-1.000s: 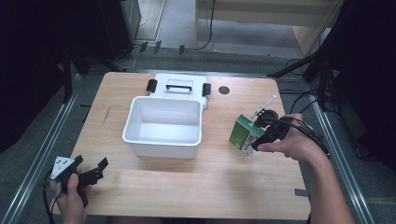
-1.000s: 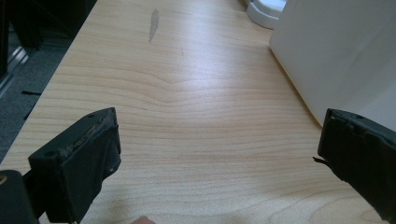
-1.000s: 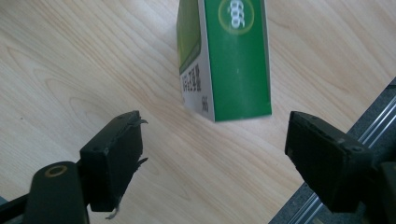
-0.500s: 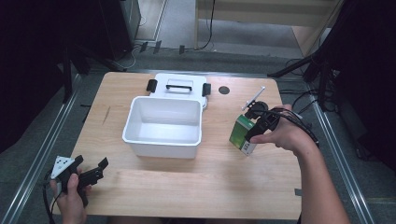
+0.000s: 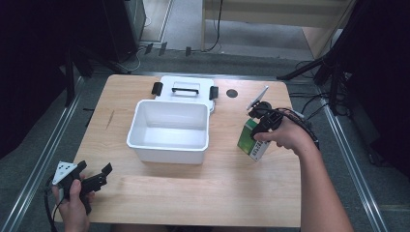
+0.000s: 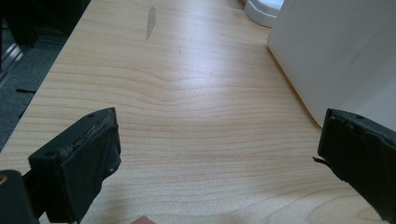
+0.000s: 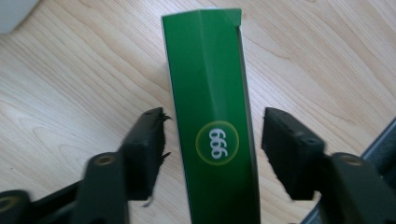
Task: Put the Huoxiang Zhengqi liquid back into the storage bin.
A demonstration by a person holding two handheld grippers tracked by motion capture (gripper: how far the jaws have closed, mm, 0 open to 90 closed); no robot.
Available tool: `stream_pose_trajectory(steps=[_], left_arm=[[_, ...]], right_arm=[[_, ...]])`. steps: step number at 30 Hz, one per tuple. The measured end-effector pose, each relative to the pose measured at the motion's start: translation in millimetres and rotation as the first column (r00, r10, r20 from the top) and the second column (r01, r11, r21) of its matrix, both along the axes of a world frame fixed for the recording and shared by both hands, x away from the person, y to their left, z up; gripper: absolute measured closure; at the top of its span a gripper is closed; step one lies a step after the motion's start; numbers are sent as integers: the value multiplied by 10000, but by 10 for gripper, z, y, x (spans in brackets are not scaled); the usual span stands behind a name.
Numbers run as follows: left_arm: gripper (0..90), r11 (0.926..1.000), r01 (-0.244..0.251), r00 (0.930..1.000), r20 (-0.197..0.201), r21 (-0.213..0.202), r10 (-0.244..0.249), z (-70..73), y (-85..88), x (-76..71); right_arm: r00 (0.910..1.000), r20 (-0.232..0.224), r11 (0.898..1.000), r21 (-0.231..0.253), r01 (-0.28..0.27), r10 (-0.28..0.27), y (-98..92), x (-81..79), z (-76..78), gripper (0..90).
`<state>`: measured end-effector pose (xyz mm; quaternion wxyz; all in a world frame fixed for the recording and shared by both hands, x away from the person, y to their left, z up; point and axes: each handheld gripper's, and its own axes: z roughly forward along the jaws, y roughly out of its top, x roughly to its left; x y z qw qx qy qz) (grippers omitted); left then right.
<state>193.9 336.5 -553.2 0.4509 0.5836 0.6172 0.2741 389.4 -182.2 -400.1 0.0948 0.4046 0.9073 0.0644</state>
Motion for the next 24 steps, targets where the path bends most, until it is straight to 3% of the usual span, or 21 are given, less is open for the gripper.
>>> stream_pose_trajectory(steps=[4, 8, 11, 15, 18, 19, 20, 21, 22, 23, 24], left_arm=[[0, 10000, -1, 10000, -7, -17, 1, 0, 0, 0], [0, 10000, 12, 10000, -18, -34, -12, 0, 2, 1], [0, 10000, 9, 10000, -33, -38, -9, 0, 2, 1], [0, 10000, 31, 10000, -29, -47, -31, 0, 1, 4], [0, 10000, 31, 10000, -28, -34, -31, 0, 1, 4], [0, 10000, 31, 10000, -28, -34, -31, 0, 1, 4], [0, 10000, 26, 10000, -20, -33, -26, 0, 0, 4], [0, 10000, 12, 10000, -8, -50, -12, 0, -2, 4], [0, 10000, 15, 10000, -3, -36, -15, 0, 0, 5], [0, 10000, 15, 10000, -4, -39, -15, 0, 0, 5], [0, 10000, 16, 10000, -14, -42, -16, 0, 0, 5]], right_arm=[[9994, -331, 9991, 426, -59, 73, 1, 13, 21, 627], [9988, -455, 9991, 402, -162, 180, 10, 2, 36, 647], [9979, -305, 9977, 377, -565, 576, 29, -22, 69, 649], [9895, -257, 9877, 685, -1404, 1424, 79, -77, 154, 648], [9677, -163, 9662, 633, -2501, 2516, 152, -136, 260, 649], [9677, -163, 9662, 633, -2501, 2516, 152, -136, 260, 649], [9610, -94, 9593, 627, -2752, 2763, 172, -151, 284, 648], [9258, 246, 9248, 442, -3780, 3772, 231, -201, 356, 648], [9136, 324, 9128, 398, -4064, 4054, 252, -217, 382, 648], [8942, 401, 8939, 323, -4471, 4459, 287, -243, 425, 648], [8838, 451, 8837, 296, -4671, 4656, 307, -259, 454, 648]])
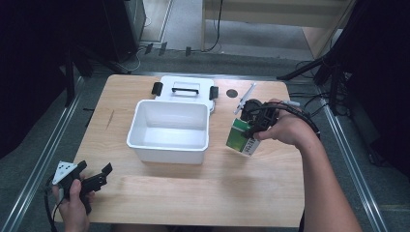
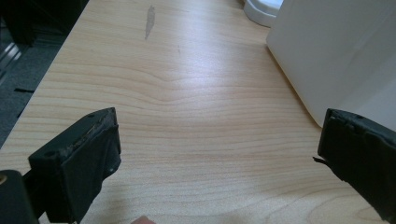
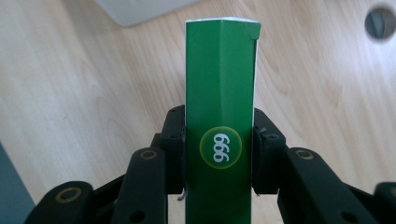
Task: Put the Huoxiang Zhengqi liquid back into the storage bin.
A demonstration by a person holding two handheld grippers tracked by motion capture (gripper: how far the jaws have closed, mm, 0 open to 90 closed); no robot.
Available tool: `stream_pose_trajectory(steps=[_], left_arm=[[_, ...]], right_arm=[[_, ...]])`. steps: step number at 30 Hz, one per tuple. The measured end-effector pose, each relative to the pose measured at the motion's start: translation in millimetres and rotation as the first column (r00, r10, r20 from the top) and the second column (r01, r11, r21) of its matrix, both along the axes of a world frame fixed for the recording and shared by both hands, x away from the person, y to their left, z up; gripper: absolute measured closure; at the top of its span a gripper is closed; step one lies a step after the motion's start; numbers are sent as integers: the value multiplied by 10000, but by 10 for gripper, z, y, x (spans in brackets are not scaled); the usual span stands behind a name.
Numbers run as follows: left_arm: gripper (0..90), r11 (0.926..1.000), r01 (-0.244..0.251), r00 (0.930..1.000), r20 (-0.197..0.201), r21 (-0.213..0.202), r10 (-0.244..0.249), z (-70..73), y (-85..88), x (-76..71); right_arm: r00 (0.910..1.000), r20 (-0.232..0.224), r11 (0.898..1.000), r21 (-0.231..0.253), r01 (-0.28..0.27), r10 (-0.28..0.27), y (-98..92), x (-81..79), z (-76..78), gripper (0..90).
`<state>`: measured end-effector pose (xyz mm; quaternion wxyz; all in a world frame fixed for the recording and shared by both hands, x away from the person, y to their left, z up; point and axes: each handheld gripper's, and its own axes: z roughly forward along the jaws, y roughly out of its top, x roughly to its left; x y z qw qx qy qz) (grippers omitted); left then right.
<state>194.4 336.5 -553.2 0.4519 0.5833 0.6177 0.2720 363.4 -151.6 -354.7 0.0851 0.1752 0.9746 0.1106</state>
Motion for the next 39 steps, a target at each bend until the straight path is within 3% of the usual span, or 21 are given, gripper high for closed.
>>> stream_pose_trajectory(steps=[3, 4, 8, 14, 23, 31, 39], left_arm=[[0, 10000, 4, 10000, -2, 3, -4, 0, 0, 0], [0, 10000, 2, 10000, 1, 2, -2, 0, 0, 0], [0, 10000, 3, 10000, 9, 3, -3, 0, 0, 0], [0, 10000, 16, 10000, -5, -8, -16, 0, 1, 1], [0, 10000, 41, 10000, -46, 19, -40, 1, 2, 0], [0, 10000, 51, 10000, -73, -10, -51, 1, 4, 3], [0, 10000, 63, 9999, -89, -17, -63, 0, 6, 5]], right_arm=[[9989, 90, 9989, 30, -462, 462, 48, -36, 80, 648], [9955, 346, 9961, 88, -883, 880, 91, -66, 172, 648], [9897, 529, 9908, 157, -1342, 1332, 144, -81, 332, 649], [9874, 624, 9894, -84, -1449, 1451, 225, -74, 585, 650], [9853, 797, 9885, -18, -1513, 1510, 450, -74, 913, 650], [9764, 840, 9799, -88, -1992, 1992, 725, -50, 1037, 649], [9636, 744, 9659, 154, -2586, 2568, 1036, -28, 1046, 649]])
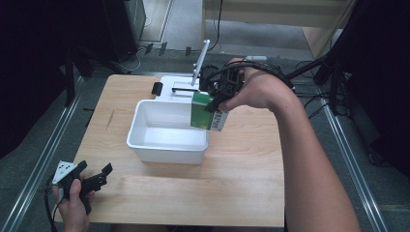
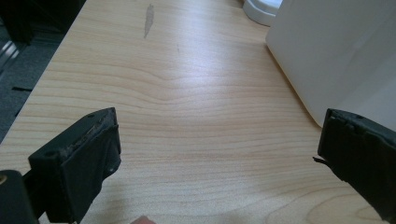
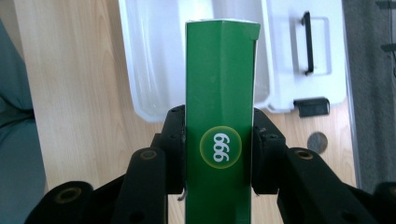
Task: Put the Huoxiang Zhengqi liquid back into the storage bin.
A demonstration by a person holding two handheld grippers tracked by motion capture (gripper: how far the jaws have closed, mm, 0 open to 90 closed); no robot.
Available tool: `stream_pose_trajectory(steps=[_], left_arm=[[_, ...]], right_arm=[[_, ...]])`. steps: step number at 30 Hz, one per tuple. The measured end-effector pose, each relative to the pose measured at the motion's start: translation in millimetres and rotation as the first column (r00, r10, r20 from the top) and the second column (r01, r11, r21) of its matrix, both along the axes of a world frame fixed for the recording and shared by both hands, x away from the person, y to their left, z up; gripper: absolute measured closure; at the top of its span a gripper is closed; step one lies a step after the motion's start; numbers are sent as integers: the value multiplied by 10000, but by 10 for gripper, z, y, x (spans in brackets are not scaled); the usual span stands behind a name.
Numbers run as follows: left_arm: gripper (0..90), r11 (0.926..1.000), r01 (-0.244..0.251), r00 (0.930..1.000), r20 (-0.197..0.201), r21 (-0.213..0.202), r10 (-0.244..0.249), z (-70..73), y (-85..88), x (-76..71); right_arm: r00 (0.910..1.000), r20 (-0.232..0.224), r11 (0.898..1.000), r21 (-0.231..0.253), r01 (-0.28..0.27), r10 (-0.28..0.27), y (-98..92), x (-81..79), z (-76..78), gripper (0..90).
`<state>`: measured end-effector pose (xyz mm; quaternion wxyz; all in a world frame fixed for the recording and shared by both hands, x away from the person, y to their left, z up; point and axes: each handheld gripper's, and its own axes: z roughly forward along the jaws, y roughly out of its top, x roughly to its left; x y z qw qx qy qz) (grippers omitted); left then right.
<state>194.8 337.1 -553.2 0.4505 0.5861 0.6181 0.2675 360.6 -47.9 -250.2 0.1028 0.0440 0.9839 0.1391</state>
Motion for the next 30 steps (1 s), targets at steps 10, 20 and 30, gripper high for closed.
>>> stream_pose_trajectory(steps=[10, 20, 30], left_arm=[[0, 10000, -13, 10000, 14, -67, 13, -2, 1, 5], [0, 9999, -7, 10000, -4, -111, 7, -3, 7, 6], [0, 9999, -5, 10000, 7, -123, 5, -4, 9, 8]], right_arm=[[9983, -111, 9982, -187, -574, 572, 342, 112, -87, 649], [9922, 41, 9910, -508, -1241, 1245, 515, 104, -252, 649], [9919, -51, 9896, -663, -1273, 1272, 496, 185, -524, 648]])
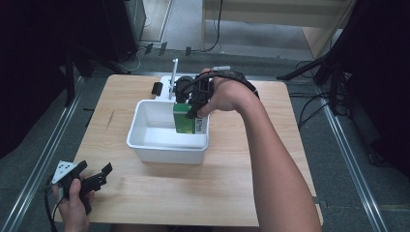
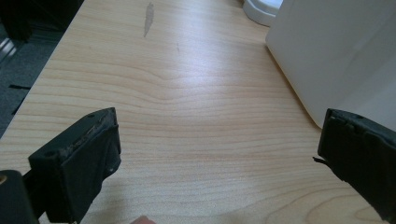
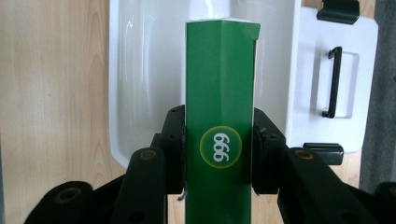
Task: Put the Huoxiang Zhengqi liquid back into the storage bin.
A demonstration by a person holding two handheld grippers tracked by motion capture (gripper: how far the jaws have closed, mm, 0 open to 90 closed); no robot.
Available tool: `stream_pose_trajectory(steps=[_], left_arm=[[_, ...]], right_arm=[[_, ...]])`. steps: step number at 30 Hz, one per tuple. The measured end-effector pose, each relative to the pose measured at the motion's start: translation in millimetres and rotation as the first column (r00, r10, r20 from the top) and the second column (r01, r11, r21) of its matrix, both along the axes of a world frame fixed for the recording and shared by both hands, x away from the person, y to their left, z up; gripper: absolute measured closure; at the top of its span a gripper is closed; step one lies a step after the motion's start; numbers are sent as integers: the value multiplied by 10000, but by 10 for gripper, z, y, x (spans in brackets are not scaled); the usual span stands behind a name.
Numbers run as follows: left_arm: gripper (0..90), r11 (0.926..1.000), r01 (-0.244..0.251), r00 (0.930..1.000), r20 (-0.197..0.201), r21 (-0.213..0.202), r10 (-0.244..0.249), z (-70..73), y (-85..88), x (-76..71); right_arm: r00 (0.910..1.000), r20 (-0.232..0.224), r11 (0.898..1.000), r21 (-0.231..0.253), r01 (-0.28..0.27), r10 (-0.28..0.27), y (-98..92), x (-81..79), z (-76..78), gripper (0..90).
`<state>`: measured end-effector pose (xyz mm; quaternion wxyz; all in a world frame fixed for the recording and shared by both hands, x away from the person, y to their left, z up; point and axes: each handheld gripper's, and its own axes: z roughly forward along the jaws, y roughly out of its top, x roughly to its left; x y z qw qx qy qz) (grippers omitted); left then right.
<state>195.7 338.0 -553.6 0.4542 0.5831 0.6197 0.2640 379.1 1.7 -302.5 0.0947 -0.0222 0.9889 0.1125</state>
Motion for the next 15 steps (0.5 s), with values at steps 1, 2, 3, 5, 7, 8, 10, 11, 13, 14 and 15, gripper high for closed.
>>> stream_pose_trajectory(steps=[1, 2, 3, 5, 7, 8, 10, 11, 13, 14, 15], left_arm=[[0, 10000, 0, 10000, 0, 0, 0, 0, 0, 0], [0, 10000, 5, 10000, -21, 7, -5, 1, 0, 0], [0, 10000, -3, 10000, -27, 5, 3, 2, -2, -1], [0, 10000, -2, 10000, -21, 8, 2, 1, -2, -1], [0, 10000, 3, 10000, -22, 14, -3, 1, -1, -2], [0, 10000, -2, 10000, -18, 7, 2, 1, -2, -2], [0, 10000, 5, 10000, -22, 1, -5, 1, 0, -2], [0, 10000, 7, 10000, -28, -9, -7, 2, 0, -2], [0, 10000, 18, 10000, -24, -19, -18, 1, 2, -3], [0, 10000, 18, 10000, -24, -19, -18, 1, 2, -3], [0, 10000, 17, 10000, -30, -32, -17, 1, 3, -3]], right_arm=[[10000, 0, 10000, 0, 0, 0, 0, 0, 0, 648], [10000, -13, 10000, 21, -12, 12, 1, 7, -20, 648], [10000, 45, 10000, -8, -19, 20, 8, 15, -57, 647], [10000, 89, 10000, -46, -43, 43, 15, 19, -91, 647], [9998, 182, 10000, -87, -44, 46, 22, 35, -136, 647], [9999, 164, 10000, -75, -3, 4, 24, 40, -158, 647], [9998, 184, 10000, -73, 1, 0, 28, 51, -202, 647], [9999, 143, 10000, -98, -3, 4, 31, 59, -235, 647], [9999, 99, 9999, -104, -53, 54, 36, 74, -288, 647], [9999, 99, 9999, -104, -53, 54, 36, 74, -288, 647], [10000, 10, 9999, -134, 28, -27, 41, 89, -352, 647]])
